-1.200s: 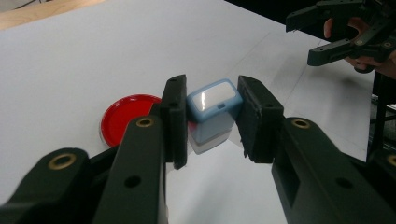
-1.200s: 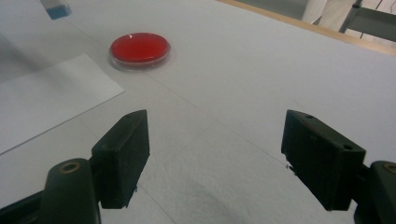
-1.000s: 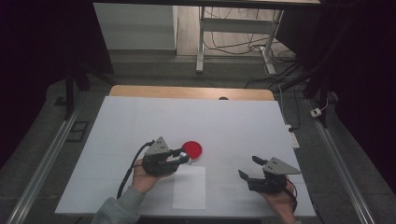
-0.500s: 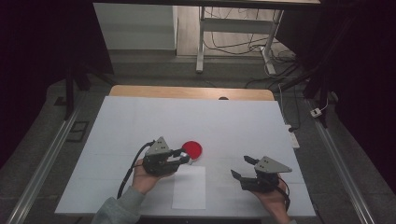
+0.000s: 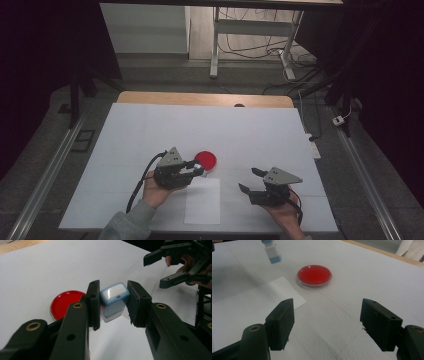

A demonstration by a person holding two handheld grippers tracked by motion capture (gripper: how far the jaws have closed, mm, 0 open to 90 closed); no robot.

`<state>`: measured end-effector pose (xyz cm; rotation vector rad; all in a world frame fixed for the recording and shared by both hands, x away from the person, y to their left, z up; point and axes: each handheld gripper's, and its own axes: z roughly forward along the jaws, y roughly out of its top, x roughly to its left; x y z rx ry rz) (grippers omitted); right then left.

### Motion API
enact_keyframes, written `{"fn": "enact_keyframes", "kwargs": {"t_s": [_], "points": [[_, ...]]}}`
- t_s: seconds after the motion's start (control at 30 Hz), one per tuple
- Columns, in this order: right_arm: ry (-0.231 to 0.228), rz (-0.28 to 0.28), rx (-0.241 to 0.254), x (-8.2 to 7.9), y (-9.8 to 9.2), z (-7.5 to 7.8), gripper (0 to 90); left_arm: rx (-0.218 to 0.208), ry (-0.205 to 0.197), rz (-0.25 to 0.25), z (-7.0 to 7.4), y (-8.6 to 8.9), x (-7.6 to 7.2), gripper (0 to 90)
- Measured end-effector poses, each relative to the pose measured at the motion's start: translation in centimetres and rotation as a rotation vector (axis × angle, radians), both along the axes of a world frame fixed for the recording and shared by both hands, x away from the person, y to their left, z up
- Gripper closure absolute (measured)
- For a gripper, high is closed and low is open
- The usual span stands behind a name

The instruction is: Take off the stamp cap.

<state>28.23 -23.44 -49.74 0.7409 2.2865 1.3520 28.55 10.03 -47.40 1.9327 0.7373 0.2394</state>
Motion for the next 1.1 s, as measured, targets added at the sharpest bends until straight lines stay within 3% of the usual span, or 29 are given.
{"fn": "enact_keyframes", "kwargs": {"t_s": [1.1], "points": [[0.027, 0.102, -0.043, 0.3, 4.8, -0.7, 30.3, -0.007, 0.009, -0.016, -0.1, -0.4, -0.1, 65.3]]}}
